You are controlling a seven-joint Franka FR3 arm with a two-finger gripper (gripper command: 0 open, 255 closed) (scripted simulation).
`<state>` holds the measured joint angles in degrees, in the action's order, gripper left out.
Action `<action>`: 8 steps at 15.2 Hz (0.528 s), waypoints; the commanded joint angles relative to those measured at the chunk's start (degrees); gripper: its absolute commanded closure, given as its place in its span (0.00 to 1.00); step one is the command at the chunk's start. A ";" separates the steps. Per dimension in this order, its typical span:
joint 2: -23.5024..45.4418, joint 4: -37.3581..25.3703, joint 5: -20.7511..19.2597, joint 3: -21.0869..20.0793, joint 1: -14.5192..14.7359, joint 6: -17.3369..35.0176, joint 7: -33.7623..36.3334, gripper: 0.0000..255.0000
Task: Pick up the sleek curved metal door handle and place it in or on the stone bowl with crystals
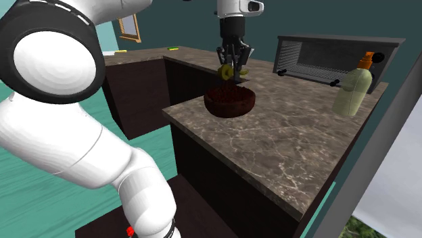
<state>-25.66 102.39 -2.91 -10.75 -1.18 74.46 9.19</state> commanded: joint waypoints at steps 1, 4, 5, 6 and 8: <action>4.91 -4.08 0.13 -2.26 0.23 0.61 2.79 1.00; 3.77 -0.56 0.35 -2.13 0.36 3.00 2.86 1.00; 3.42 0.57 0.42 -2.10 0.40 3.79 2.89 1.00; 3.08 1.68 0.49 -2.08 0.44 4.57 2.92 1.00; 2.45 3.86 0.62 -2.04 0.51 6.12 2.98 1.00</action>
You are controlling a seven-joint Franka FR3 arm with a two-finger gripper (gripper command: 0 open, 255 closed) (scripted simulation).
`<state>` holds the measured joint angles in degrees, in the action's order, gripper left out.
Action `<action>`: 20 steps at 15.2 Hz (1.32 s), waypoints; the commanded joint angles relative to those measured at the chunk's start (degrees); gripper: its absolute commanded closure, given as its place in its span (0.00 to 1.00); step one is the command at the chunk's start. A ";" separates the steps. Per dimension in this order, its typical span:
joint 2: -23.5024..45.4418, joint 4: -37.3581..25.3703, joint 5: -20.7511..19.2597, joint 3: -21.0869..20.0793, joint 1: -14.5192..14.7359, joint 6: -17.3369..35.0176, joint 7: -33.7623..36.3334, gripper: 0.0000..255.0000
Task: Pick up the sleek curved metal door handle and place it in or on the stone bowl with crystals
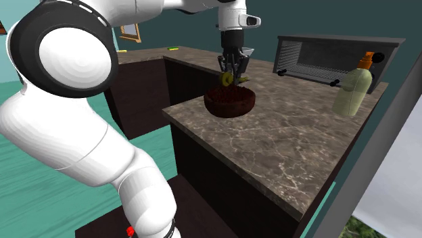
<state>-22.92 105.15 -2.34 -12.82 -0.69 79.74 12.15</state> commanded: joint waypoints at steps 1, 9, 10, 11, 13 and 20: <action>-0.60 2.17 0.11 0.05 0.06 1.62 0.05 1.00; -1.54 5.81 0.30 0.08 0.19 4.32 0.18 1.00; -1.54 5.81 0.30 0.08 0.19 4.32 0.18 1.00; -1.54 5.81 0.30 0.08 0.19 4.32 0.18 1.00; -1.54 5.81 0.30 0.08 0.19 4.32 0.18 0.00; 0.09 0.39 0.10 -0.27 0.10 0.49 0.40 0.00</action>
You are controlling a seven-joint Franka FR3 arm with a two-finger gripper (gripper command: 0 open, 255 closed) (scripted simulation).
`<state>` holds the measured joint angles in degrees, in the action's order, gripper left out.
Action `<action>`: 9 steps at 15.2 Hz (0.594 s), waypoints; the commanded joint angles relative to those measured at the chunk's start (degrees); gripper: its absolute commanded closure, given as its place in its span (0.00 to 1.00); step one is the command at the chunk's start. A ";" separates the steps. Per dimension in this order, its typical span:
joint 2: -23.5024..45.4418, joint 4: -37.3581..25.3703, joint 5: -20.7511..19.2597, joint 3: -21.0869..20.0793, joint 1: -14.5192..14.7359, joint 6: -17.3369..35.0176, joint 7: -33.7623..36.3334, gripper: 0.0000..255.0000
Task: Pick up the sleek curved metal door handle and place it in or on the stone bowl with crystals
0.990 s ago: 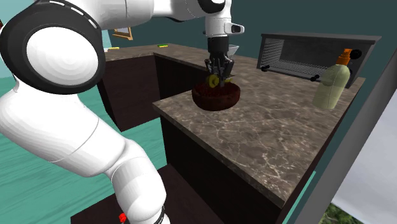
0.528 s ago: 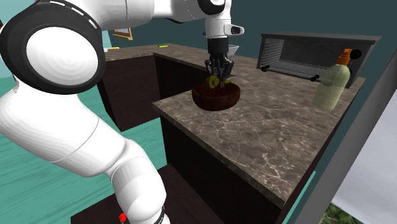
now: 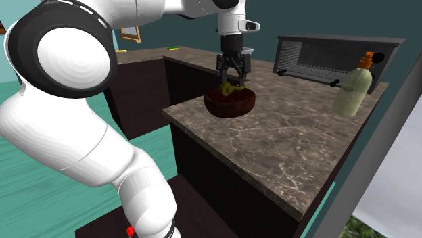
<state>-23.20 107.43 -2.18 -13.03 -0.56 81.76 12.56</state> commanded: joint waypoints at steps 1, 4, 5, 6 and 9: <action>1.33 -4.76 -0.19 -0.27 -0.08 -3.48 0.13 0.00; 2.13 -7.10 -0.30 -0.45 -0.12 -5.04 0.25 0.00; 2.13 -7.09 -0.30 -0.45 -0.12 -5.04 0.24 0.00; 2.13 -7.09 -0.30 -0.45 -0.12 -5.04 0.25 0.00; 2.13 -7.10 -0.30 -0.45 -0.11 -5.04 0.25 0.00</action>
<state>-21.10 100.38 -2.47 -13.48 -0.67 76.75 12.80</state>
